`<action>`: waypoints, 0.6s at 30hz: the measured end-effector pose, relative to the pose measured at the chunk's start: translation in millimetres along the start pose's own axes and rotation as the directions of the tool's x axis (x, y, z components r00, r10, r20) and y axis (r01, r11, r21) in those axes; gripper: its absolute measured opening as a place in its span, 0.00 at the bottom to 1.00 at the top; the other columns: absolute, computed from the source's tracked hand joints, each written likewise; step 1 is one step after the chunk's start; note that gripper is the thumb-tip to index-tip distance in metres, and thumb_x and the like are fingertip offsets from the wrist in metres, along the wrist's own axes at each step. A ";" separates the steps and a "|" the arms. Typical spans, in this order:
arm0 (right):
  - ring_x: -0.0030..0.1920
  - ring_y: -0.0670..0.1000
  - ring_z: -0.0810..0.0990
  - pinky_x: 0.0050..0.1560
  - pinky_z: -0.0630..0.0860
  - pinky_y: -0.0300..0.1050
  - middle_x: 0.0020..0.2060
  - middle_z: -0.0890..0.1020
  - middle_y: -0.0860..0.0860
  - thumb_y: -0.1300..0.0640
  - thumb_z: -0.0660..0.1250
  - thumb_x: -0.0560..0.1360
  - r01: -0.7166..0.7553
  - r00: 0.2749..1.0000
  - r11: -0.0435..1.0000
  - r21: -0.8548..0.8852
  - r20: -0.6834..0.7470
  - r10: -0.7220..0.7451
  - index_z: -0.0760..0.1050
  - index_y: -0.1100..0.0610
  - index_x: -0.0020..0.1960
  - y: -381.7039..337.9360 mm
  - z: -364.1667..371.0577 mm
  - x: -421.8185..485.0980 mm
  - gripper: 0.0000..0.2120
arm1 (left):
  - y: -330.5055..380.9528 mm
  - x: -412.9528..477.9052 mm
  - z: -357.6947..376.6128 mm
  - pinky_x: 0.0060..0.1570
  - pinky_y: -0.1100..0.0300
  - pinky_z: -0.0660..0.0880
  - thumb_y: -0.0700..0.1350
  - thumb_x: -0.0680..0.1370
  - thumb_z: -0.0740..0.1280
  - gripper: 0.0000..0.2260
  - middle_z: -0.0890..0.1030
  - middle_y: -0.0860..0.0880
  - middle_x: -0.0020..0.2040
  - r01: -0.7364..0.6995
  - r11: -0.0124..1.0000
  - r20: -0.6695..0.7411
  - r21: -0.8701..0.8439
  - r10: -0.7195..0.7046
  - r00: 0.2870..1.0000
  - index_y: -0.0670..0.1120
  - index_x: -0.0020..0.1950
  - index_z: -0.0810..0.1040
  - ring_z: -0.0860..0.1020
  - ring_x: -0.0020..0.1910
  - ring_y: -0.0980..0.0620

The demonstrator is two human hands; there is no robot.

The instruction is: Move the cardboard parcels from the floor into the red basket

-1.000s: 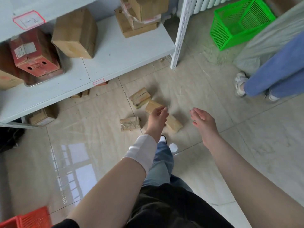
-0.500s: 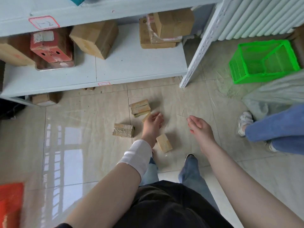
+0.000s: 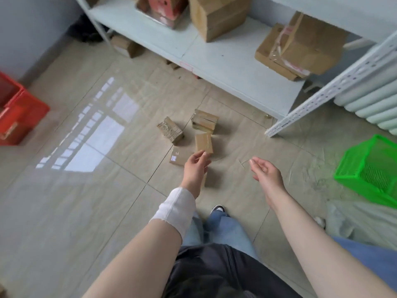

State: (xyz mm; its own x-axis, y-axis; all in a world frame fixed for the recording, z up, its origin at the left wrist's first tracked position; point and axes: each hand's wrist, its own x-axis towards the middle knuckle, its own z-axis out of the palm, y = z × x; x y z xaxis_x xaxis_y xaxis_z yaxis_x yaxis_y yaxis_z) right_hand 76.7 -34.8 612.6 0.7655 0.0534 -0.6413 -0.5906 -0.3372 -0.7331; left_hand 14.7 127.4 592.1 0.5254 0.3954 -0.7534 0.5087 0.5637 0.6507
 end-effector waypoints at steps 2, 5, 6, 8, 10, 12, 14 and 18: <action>0.58 0.49 0.76 0.66 0.70 0.46 0.60 0.78 0.56 0.57 0.65 0.76 -0.003 0.998 0.999 -0.043 0.055 0.005 0.72 0.61 0.62 5.8 6.5 -6.7 0.16 | -12.5 -10.8 -18.4 0.53 0.62 0.72 0.44 0.80 0.61 0.13 0.77 0.45 0.56 -0.001 0.999 -0.040 -0.032 -0.001 0.999 0.42 0.63 0.72 0.77 0.53 0.50; 0.58 0.49 0.76 0.65 0.70 0.46 0.59 0.78 0.55 0.57 0.65 0.76 0.016 0.993 0.996 -0.083 0.114 -0.007 0.72 0.61 0.63 16.6 22.5 -7.8 0.17 | -29.5 -14.6 -44.4 0.53 0.63 0.72 0.44 0.80 0.60 0.15 0.77 0.45 0.57 -0.004 0.997 -0.106 -0.076 -0.005 0.994 0.40 0.65 0.71 0.76 0.55 0.49; 0.58 0.49 0.76 0.65 0.70 0.46 0.58 0.78 0.55 0.57 0.65 0.76 0.022 0.989 0.993 -0.118 0.145 -0.004 0.72 0.61 0.63 24.4 32.7 -9.8 0.17 | -41.1 -16.6 -57.6 0.54 0.63 0.72 0.45 0.80 0.60 0.16 0.77 0.45 0.57 -0.005 0.995 -0.134 -0.097 -0.008 0.991 0.40 0.66 0.70 0.77 0.55 0.49; 0.58 0.49 0.76 0.65 0.70 0.46 0.57 0.78 0.54 0.56 0.65 0.76 0.015 0.990 0.993 -0.113 0.143 0.001 0.72 0.59 0.62 27.2 33.3 -6.9 0.16 | -42.5 -20.2 -60.5 0.56 0.59 0.73 0.45 0.80 0.60 0.16 0.77 0.46 0.57 -0.009 0.997 -0.137 -0.083 -0.003 0.991 0.39 0.66 0.70 0.76 0.55 0.49; 0.57 0.48 0.76 0.64 0.70 0.45 0.56 0.78 0.53 0.56 0.65 0.75 0.019 0.983 0.989 -0.149 0.184 0.009 0.72 0.58 0.62 40.9 40.1 -6.5 0.16 | -59.1 -25.7 -70.5 0.60 0.56 0.72 0.45 0.80 0.60 0.17 0.76 0.46 0.58 -0.001 0.993 -0.163 -0.117 -0.018 0.986 0.40 0.67 0.70 0.76 0.56 0.49; 0.57 0.48 0.76 0.62 0.71 0.43 0.55 0.77 0.52 0.56 0.65 0.76 0.012 0.977 0.985 -0.174 0.212 0.025 0.72 0.59 0.62 49.1 42.6 -5.6 0.16 | -73.1 -30.0 -76.8 0.62 0.55 0.70 0.45 0.81 0.60 0.17 0.76 0.46 0.58 0.019 0.989 -0.201 -0.144 -0.049 0.978 0.39 0.67 0.69 0.76 0.57 0.49; 0.57 0.49 0.76 0.62 0.71 0.43 0.55 0.77 0.52 0.56 0.65 0.76 0.007 0.970 0.977 -0.214 0.241 0.046 0.72 0.60 0.63 55.8 39.7 -2.6 0.17 | -88.2 -32.3 -77.5 0.62 0.55 0.70 0.45 0.81 0.60 0.18 0.76 0.46 0.58 0.033 0.983 -0.246 -0.178 -0.077 0.966 0.39 0.68 0.69 0.76 0.57 0.48; 0.57 0.47 0.75 0.64 0.70 0.45 0.55 0.77 0.52 0.56 0.65 0.76 0.004 0.944 0.956 -0.294 0.317 0.093 0.72 0.61 0.63 66.9 31.1 21.4 0.18 | -111.4 -22.3 -66.8 0.63 0.54 0.70 0.45 0.81 0.59 0.16 0.76 0.41 0.64 0.042 0.960 -0.327 -0.277 -0.135 0.935 0.39 0.67 0.69 0.76 0.58 0.48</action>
State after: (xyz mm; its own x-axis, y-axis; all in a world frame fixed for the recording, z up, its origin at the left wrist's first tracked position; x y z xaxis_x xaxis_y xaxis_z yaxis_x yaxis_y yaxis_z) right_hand 45.6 -27.0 542.8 0.5866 0.3166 -0.7454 -0.4860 -0.5986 -0.6367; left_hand -99.3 104.2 530.1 0.1998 0.5305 -0.8238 0.3220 0.7585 0.5665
